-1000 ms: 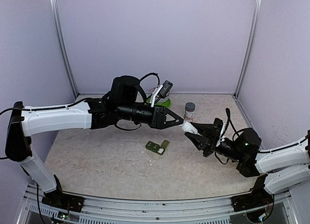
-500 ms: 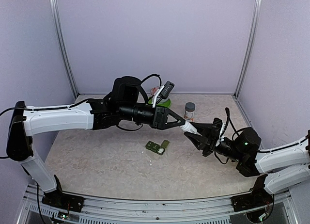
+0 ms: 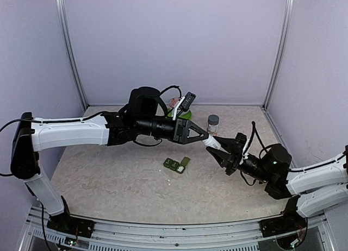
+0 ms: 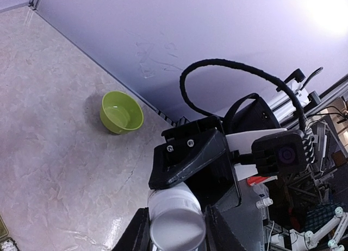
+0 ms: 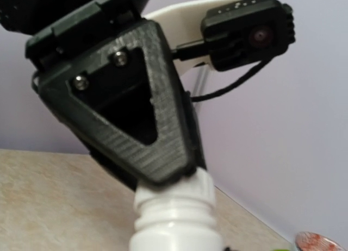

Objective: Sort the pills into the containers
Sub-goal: Close the lid of the pill bottle.

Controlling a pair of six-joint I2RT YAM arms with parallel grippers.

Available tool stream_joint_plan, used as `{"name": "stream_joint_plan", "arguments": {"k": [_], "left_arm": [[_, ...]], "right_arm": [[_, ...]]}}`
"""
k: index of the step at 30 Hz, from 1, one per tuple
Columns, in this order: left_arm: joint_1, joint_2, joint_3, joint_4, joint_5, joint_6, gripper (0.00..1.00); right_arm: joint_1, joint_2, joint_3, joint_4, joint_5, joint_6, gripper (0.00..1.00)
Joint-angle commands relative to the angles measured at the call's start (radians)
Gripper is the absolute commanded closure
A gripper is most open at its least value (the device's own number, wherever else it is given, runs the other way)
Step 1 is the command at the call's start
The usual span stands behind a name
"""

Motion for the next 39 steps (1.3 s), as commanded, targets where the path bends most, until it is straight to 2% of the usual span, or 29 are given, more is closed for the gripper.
{"name": "stream_joint_plan", "arguments": {"k": [1, 6, 9, 16, 23, 28, 32, 39], "left_arm": [[-0.027, 0.04, -0.006, 0.021, 0.035, -0.035, 0.73], [-0.027, 0.051, 0.007, -0.022, 0.021, -0.023, 0.74], [-0.027, 0.05, 0.0, -0.015, 0.03, -0.021, 0.73], [-0.027, 0.025, -0.033, 0.059, 0.093, 0.042, 0.73], [-0.027, -0.007, -0.033, 0.012, 0.106, 0.183, 0.73], [-0.03, -0.025, -0.038, -0.017, 0.113, 0.274, 0.73], [-0.03, -0.05, -0.055, -0.001, 0.091, 0.287, 0.62], [-0.025, -0.091, -0.075, 0.033, 0.037, 0.258, 0.25]], "right_arm": [[0.06, 0.009, 0.054, -0.009, 0.1, -0.094, 0.76], [0.124, 0.024, 0.063, -0.009, 0.285, -0.197, 0.76], [0.148, 0.029, 0.064, 0.002, 0.32, -0.23, 0.76], [0.149, -0.022, 0.058, 0.003, 0.195, -0.116, 0.76], [0.149, -0.1, 0.071, -0.102, 0.08, 0.025, 0.76], [0.149, -0.145, 0.074, -0.147, 0.074, 0.169, 0.77], [0.149, -0.17, 0.088, -0.197, 0.075, 0.209, 0.78], [0.149, -0.181, 0.082, -0.202, 0.11, 0.176, 0.78]]}}
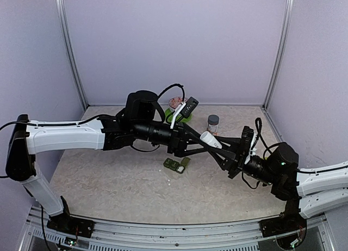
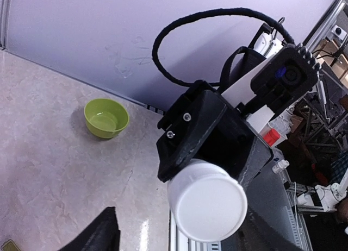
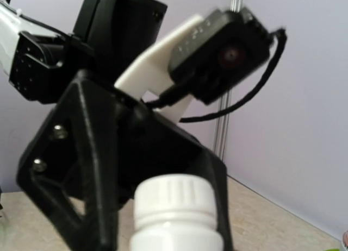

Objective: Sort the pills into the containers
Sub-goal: Close the lid of the pill bottle, then screw the lid of the pill bottle onto the pill bottle.

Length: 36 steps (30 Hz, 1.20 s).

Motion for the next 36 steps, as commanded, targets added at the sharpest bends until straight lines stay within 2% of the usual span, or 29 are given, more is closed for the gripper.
{"name": "stream_joint_plan", "arguments": {"k": [1, 4, 5, 18, 27, 36], "left_arm": [[0.0, -0.058, -0.027, 0.019, -0.046, -0.005, 0.21], [0.002, -0.085, -0.039, 0.029, -0.07, -0.011, 0.02], [0.003, -0.093, -0.044, 0.031, -0.082, -0.017, 0.01], [0.004, -0.092, -0.032, 0.077, -0.178, -0.171, 0.01], [0.002, -0.08, -0.036, 0.104, -0.176, -0.198, 0.01], [-0.002, -0.079, -0.036, 0.127, -0.162, -0.197, 0.01]], "right_arm": [[0.01, -0.008, 0.026, 0.009, 0.005, 0.003, 0.78], [0.01, 0.0, 0.029, 0.005, 0.012, -0.005, 0.78], [0.011, 0.002, 0.028, 0.005, 0.021, -0.009, 0.78], [0.011, 0.062, 0.078, 0.005, 0.102, -0.055, 0.79], [0.01, 0.126, 0.119, -0.001, 0.182, -0.063, 0.79], [0.01, 0.2, 0.141, -0.003, 0.189, -0.058, 0.79]]}}
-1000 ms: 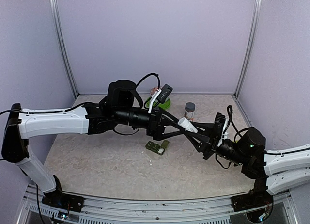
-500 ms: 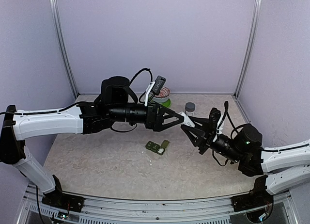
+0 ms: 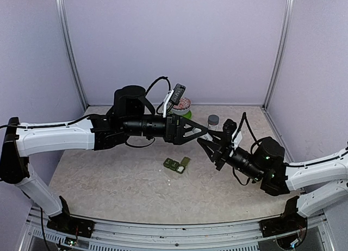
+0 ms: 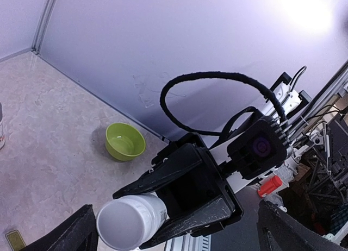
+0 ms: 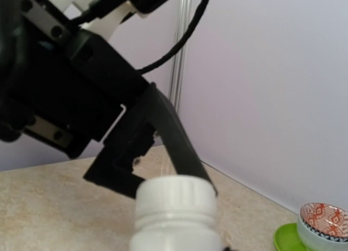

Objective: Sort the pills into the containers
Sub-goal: Screw the lid of the pill bottle onto the pill bottle.

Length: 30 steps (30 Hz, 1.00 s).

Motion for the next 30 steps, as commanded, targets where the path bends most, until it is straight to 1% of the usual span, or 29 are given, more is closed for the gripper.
{"name": "stream_joint_plan", "arguments": {"k": [1, 11, 17, 23, 26, 30], "left_arm": [[-0.007, 0.012, 0.014, 0.047, 0.018, -0.004, 0.01], [-0.013, 0.01, 0.008, 0.082, 0.045, -0.018, 0.01], [-0.015, 0.001, 0.004, 0.085, 0.04, -0.022, 0.01], [-0.005, -0.028, -0.01, 0.024, -0.063, -0.009, 0.01], [0.009, -0.027, -0.019, 0.002, -0.054, -0.024, 0.01], [0.028, -0.012, -0.025, -0.014, -0.005, -0.047, 0.01]], "right_arm": [[0.01, 0.03, 0.033, 0.008, 0.018, 0.0, 0.79], [0.011, 0.106, 0.052, 0.034, -0.021, 0.026, 0.8], [0.011, 0.121, 0.056, 0.05, -0.053, 0.03, 0.8], [0.011, 0.067, 0.019, 0.071, -0.054, 0.015, 0.8], [0.011, 0.028, 0.0, 0.065, -0.035, -0.015, 0.8], [0.011, -0.007, -0.005, 0.007, -0.03, -0.094, 0.8]]}}
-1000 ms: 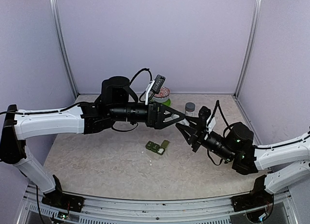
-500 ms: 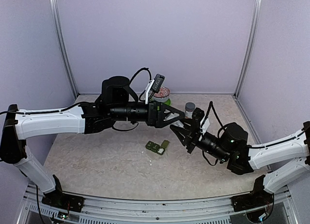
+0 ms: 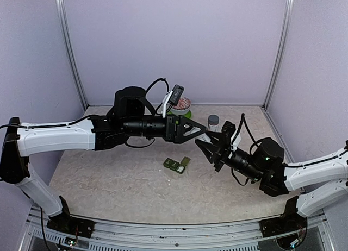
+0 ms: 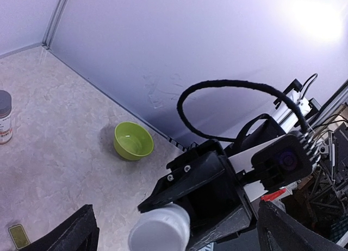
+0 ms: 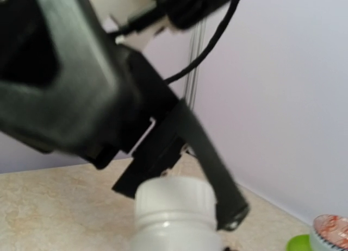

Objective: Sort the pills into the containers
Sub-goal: Screw the lid of the pill bottle onto the pill bottle.

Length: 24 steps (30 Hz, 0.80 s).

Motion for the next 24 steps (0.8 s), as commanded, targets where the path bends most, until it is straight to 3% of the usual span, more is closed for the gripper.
{"name": "stream_joint_plan", "arguments": {"k": [1, 5, 11, 24], "left_arm": [[0.022, -0.016, -0.016, -0.019, 0.045, -0.029, 0.01], [0.032, -0.01, -0.017, -0.02, 0.075, -0.042, 0.08], [0.041, 0.009, -0.006, -0.03, 0.117, -0.057, 0.39], [0.045, 0.032, 0.014, -0.102, 0.102, -0.05, 0.38]], "right_arm": [[0.006, -0.05, -0.008, -0.058, 0.013, -0.097, 0.8], [0.006, -0.071, -0.014, -0.107, 0.012, -0.166, 0.8], [0.006, -0.071, -0.009, -0.136, 0.019, -0.205, 0.8], [0.007, -0.075, -0.011, -0.134, 0.023, -0.213, 0.8]]}}
